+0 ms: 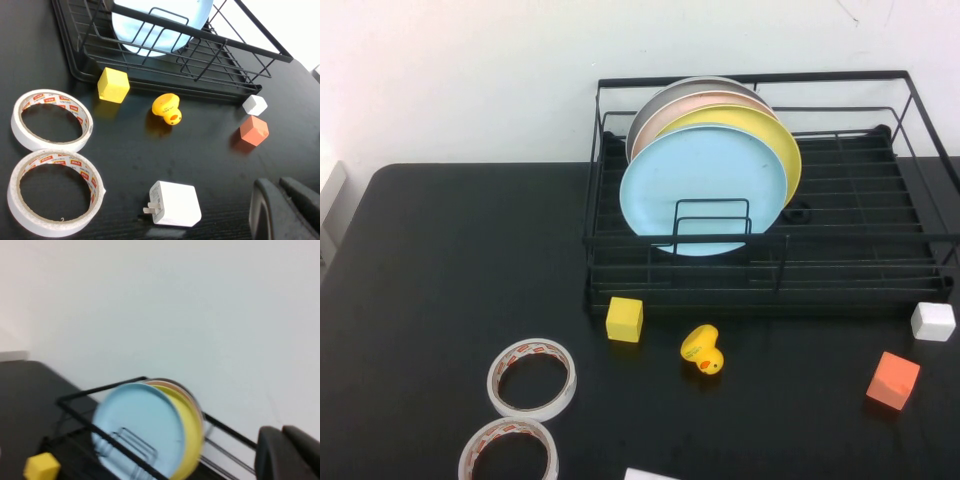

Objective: Place plate on rack

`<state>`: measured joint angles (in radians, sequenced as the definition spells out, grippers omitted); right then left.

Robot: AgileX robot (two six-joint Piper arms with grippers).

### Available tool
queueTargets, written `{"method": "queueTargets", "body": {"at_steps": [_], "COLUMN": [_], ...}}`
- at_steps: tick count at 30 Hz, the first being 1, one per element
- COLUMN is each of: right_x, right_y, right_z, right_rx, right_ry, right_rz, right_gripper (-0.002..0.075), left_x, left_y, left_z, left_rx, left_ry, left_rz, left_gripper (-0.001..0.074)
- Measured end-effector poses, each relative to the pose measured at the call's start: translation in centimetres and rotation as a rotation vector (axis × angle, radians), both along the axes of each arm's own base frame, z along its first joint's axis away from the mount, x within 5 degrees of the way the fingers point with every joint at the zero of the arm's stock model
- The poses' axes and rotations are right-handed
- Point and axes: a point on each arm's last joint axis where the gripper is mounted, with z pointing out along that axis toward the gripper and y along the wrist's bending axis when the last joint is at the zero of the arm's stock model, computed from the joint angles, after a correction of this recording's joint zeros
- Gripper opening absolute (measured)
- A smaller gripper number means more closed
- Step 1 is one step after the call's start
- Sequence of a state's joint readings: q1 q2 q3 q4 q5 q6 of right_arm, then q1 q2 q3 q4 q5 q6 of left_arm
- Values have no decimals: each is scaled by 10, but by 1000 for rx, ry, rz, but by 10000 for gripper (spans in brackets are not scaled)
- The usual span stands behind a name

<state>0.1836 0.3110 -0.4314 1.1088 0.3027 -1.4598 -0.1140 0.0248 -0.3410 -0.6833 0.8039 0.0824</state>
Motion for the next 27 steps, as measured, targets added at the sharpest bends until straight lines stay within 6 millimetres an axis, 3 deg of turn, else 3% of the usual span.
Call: {"method": "queueTargets", "body": {"at_steps": [8, 13, 18, 22, 27], "right_x": [-7, -6, -10, -13, -14], "right_y": [-15, -24, -40, -50, -53], "right_z": [-37, -79, -116, -129, -146], "right_rx": [54, 182, 252, 276, 274], "right_ry": [-38, 116, 268, 342, 433], "right_rz": [-149, -257, -471, -631, -688], "right_gripper": [-1, -1, -1, -1, -1], "left_x": [0, 0, 0, 0, 0], "left_y": [0, 0, 0, 0, 0], "left_z": [0, 0, 0, 0, 0], "left_rx": [-2, -1, -1, -1, 0], "left_ry": [2, 1, 1, 1, 2], "left_rz": [1, 1, 1, 1, 0], "left_gripper": [-1, -1, -1, -1, -1]}}
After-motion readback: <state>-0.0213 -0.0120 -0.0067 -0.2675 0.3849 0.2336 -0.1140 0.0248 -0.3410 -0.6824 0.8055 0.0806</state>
